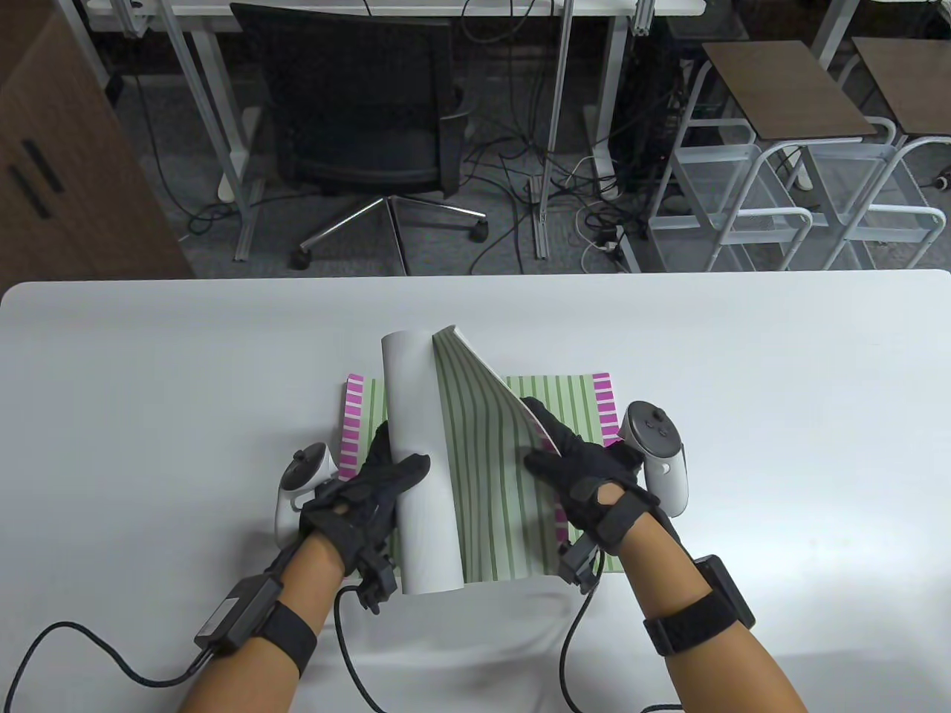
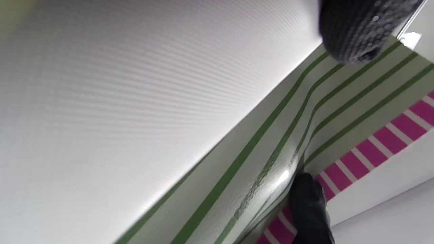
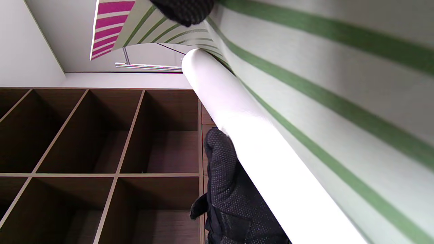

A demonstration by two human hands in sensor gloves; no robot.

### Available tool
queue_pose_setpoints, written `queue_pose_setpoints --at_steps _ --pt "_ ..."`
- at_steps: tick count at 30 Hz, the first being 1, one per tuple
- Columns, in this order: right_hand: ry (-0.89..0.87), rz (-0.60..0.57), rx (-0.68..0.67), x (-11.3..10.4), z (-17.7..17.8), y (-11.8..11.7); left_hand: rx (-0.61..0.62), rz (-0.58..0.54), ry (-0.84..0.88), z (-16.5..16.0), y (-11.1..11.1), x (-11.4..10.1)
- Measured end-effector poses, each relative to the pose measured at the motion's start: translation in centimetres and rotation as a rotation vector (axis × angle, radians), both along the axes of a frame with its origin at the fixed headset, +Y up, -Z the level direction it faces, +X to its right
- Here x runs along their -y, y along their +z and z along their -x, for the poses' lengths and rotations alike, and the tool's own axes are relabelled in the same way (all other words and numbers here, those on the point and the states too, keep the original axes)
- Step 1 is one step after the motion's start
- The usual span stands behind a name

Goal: Unroll mouse pads and stack together

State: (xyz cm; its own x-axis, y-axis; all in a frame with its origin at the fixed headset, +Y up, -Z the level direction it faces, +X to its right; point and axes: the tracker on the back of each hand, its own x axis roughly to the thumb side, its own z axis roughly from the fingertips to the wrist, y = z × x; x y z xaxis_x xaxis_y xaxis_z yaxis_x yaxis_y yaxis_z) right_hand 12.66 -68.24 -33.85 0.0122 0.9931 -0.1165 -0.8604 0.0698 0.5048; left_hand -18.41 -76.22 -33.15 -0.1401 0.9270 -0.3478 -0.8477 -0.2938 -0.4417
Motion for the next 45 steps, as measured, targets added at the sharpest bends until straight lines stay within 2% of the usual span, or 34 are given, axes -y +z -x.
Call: queue_pose_setpoints --at_steps 7,12,16,18,21,24,29,40,43,45 --pt "-0.030 0.000 0.035 -0.4 -1.3 -0.6 -0.085 0.023 0.047 1.4 -0.3 0.1" --pt "-0.050 -0.003 0.053 -0.7 -1.8 -0.7 -0.089 0.014 0.064 2.3 -0.4 0.3" --pt "-0.055 0.000 0.053 -0.6 -1.7 -0.6 -0.034 0.021 0.094 2.3 -0.3 0.7" --pt "-0.052 -0.005 0.043 -0.7 -1.5 -0.5 0.002 0.018 0.066 2.0 -0.3 0.6" --pt "-0.042 -0.022 0.039 -1.1 -1.3 -0.4 -0.016 0.005 -0.033 1.6 -0.3 0.7" --pt "-0.037 -0.032 0.044 -1.4 -1.5 -0.4 -0.077 0.054 -0.028 1.7 -0.3 0.9" --pt "-0.056 -0.033 0.071 -1.6 -2.5 -0.6 -0.158 0.032 -0.027 3.1 -0.7 1.0" --pt "-0.051 -0.057 0.060 -2.1 -2.2 -0.5 -0.067 0.010 -0.005 3.1 -0.8 1.4" --pt "-0.057 -0.064 0.061 -2.4 -2.5 -0.6 -0.093 0.021 -0.021 3.2 -0.8 1.2" --pt "-0.067 -0.072 0.070 -2.7 -2.9 -0.6 -0.153 0.046 -0.053 3.7 -0.8 1.2"
